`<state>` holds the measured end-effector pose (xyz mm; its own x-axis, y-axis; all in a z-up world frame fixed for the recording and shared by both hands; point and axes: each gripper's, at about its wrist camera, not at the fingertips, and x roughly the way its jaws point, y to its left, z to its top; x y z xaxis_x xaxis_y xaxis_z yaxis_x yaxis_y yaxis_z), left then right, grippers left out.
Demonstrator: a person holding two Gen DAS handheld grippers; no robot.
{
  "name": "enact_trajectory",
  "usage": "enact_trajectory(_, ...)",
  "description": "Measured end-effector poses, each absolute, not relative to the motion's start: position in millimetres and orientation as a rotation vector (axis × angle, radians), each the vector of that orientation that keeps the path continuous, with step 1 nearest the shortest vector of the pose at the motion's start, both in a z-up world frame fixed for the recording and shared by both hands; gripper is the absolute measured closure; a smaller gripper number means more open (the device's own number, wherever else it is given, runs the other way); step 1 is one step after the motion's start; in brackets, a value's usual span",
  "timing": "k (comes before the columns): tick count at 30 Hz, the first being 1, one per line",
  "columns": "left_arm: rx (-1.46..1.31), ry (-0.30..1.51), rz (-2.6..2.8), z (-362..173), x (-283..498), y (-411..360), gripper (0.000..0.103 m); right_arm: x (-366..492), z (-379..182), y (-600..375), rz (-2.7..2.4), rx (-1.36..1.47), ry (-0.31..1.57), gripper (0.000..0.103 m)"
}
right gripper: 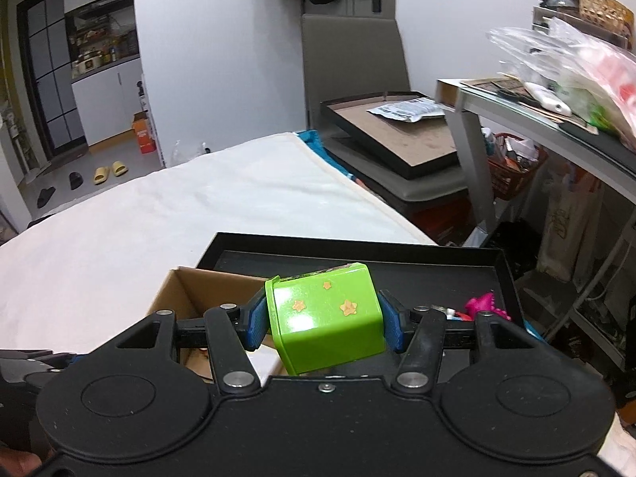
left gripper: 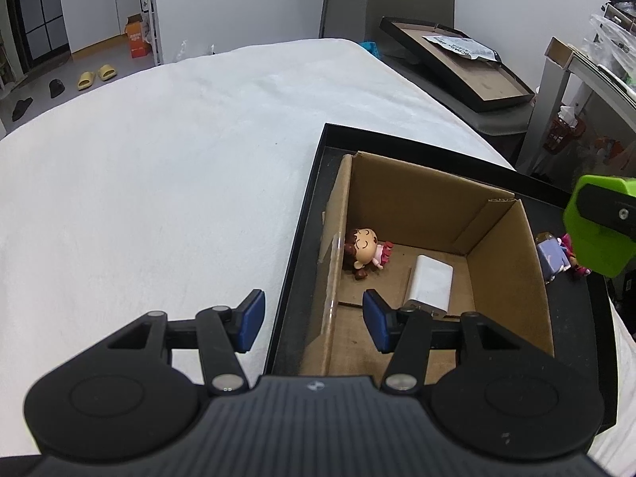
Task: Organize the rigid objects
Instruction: 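Carry the green cube into the cardboard box with the right gripper and release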
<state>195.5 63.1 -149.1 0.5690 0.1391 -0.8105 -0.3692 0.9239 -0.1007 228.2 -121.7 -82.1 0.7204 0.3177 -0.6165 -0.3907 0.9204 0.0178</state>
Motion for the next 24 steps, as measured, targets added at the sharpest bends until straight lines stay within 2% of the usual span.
enact_trajectory(9,-0.3,0.936,0.292,-155,197,69,0.05,226,-93,-93,0.451,-0.144,0.71,0.049)
enact_trajectory(14,-0.342,0.961,0.26,-162,200,74,0.056,230,-101,-81,0.457,-0.138,0.748,0.049)
enact_trajectory(15,-0.354,0.968,0.252,-164,201,76,0.058,231,-104,-79,0.455,-0.138,0.755,0.049)
enact_trajectory(20,-0.375,0.987,0.224,-170,200,77,0.086,235,-112,-71,0.446,-0.152,0.777,0.049)
enact_trajectory(24,-0.377,0.983,0.218,-170,199,77,0.088,240,-118,-66,0.433,-0.177,0.787,0.048)
